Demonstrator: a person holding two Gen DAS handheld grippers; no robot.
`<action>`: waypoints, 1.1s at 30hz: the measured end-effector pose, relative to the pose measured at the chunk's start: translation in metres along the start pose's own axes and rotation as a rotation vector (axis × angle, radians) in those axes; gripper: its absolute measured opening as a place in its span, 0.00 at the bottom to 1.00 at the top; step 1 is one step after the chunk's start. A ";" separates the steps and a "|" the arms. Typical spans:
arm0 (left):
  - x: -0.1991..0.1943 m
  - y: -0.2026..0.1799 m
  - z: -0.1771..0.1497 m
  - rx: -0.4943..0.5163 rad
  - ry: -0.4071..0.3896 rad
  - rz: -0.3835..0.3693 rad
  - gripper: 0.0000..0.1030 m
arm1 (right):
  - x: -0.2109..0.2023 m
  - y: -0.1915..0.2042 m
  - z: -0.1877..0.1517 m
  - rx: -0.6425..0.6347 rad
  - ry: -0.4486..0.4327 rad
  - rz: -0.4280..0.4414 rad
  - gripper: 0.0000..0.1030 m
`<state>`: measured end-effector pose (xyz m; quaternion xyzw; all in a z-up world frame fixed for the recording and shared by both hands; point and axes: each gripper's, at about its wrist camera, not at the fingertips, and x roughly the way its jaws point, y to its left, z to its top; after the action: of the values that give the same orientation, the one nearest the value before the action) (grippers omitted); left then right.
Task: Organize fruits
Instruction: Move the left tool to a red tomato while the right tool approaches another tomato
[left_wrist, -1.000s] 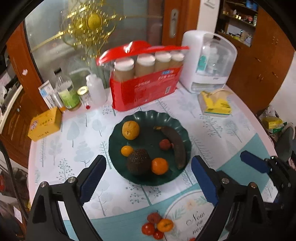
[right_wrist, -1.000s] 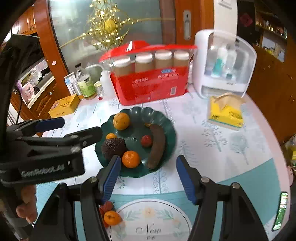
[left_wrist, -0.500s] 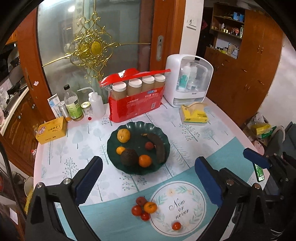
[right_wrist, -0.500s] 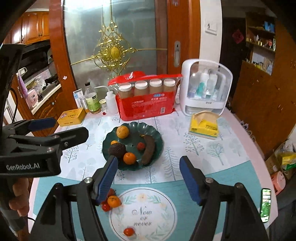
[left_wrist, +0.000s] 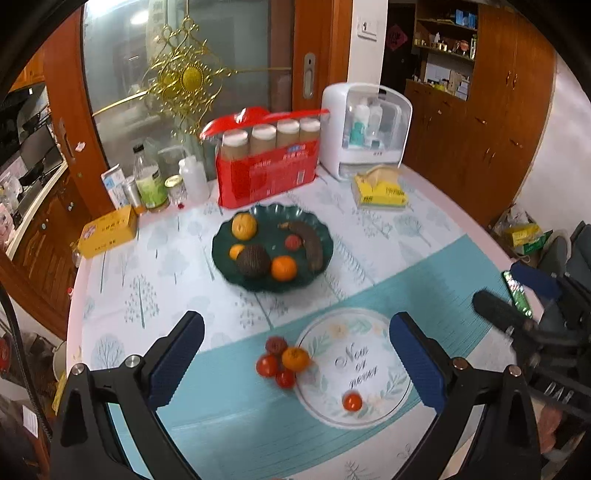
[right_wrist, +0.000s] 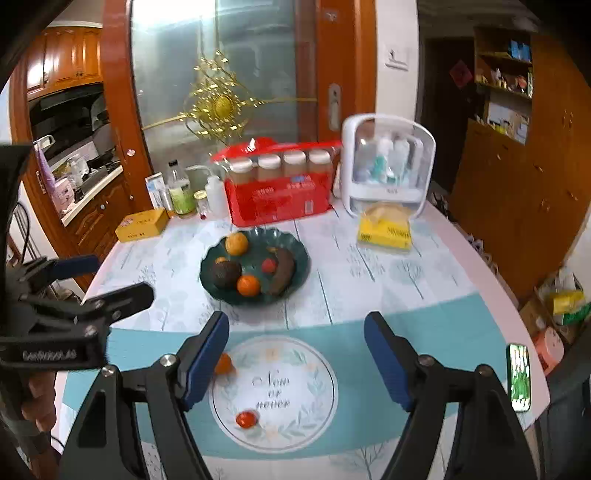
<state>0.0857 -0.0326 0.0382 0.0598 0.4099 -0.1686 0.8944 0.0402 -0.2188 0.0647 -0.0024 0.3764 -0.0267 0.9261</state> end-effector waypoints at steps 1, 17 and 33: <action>0.002 0.000 -0.007 -0.005 0.003 0.014 0.97 | 0.001 -0.002 -0.004 0.004 0.005 -0.002 0.74; 0.072 0.005 -0.115 -0.078 0.213 0.043 0.97 | 0.077 -0.031 -0.105 0.061 0.228 0.041 0.74; 0.158 0.032 -0.122 -0.253 0.268 0.051 0.58 | 0.142 0.046 -0.146 -0.185 0.312 0.168 0.72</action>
<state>0.1061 -0.0132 -0.1621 -0.0208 0.5416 -0.0838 0.8362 0.0422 -0.1776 -0.1395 -0.0517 0.5152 0.0852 0.8512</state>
